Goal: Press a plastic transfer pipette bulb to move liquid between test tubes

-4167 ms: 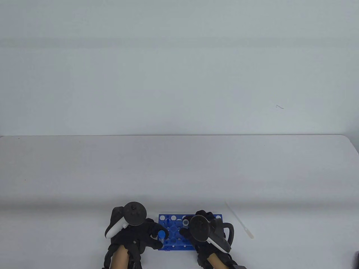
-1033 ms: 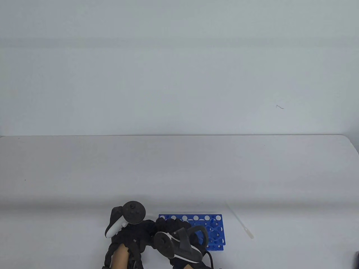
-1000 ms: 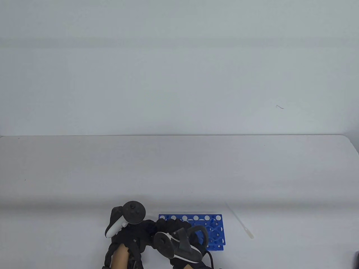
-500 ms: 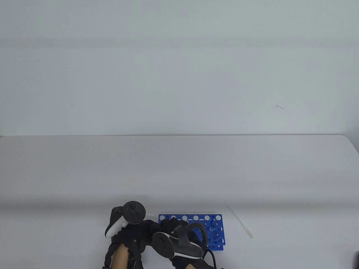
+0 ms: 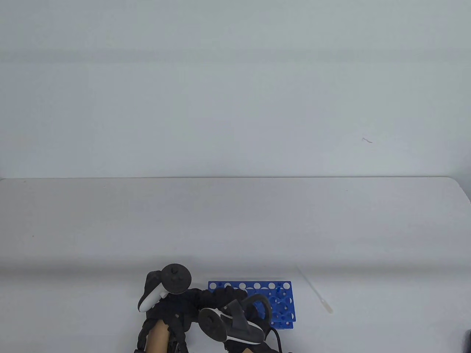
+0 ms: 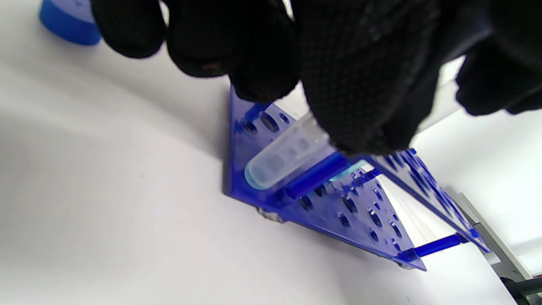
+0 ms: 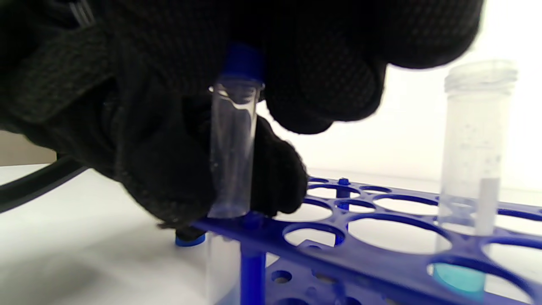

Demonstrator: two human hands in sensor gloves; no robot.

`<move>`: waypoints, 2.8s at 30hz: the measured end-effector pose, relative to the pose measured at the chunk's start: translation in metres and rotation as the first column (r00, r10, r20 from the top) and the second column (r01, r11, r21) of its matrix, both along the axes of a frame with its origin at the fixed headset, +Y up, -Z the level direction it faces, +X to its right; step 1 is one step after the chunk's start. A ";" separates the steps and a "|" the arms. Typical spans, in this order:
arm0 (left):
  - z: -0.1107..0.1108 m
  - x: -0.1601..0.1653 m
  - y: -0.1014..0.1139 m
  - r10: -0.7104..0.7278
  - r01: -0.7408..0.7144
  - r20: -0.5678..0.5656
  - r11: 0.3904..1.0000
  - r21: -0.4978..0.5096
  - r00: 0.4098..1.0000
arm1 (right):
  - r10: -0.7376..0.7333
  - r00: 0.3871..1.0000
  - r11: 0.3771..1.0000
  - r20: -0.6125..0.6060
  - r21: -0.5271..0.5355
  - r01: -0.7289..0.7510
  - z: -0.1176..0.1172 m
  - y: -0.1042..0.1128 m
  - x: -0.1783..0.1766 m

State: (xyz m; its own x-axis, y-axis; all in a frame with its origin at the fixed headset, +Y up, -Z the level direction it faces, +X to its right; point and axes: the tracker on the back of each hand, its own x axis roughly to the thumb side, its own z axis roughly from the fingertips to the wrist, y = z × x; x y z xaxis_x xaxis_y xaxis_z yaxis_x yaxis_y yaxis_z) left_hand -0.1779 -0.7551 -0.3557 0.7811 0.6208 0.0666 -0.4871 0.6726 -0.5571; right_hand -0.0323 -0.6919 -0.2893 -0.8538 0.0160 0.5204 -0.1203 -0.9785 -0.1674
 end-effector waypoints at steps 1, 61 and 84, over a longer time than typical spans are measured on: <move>0.000 0.000 0.000 0.001 -0.001 0.000 1.000 -0.001 1.000 | 0.007 1.000 1.000 -0.008 -0.002 -0.007 0.000 0.001 0.000; 0.002 -0.004 -0.002 0.057 -0.057 0.015 0.998 -0.013 0.998 | 0.391 0.826 0.868 0.406 -0.461 -0.184 -0.070 -0.064 0.180; 0.004 -0.053 0.014 0.204 -0.197 -0.170 0.979 0.059 0.964 | 0.048 0.751 0.890 0.658 -0.369 0.267 -0.063 -0.027 0.251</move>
State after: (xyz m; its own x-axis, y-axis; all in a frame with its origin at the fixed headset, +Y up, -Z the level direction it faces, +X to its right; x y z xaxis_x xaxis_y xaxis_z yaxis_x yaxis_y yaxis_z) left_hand -0.2311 -0.7416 -0.3519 0.6429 0.7653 -0.0306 -0.7013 0.5721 -0.4254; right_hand 0.2187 -0.7191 -0.3527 -0.9513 0.2093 -0.2265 -0.2506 -0.9527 0.1720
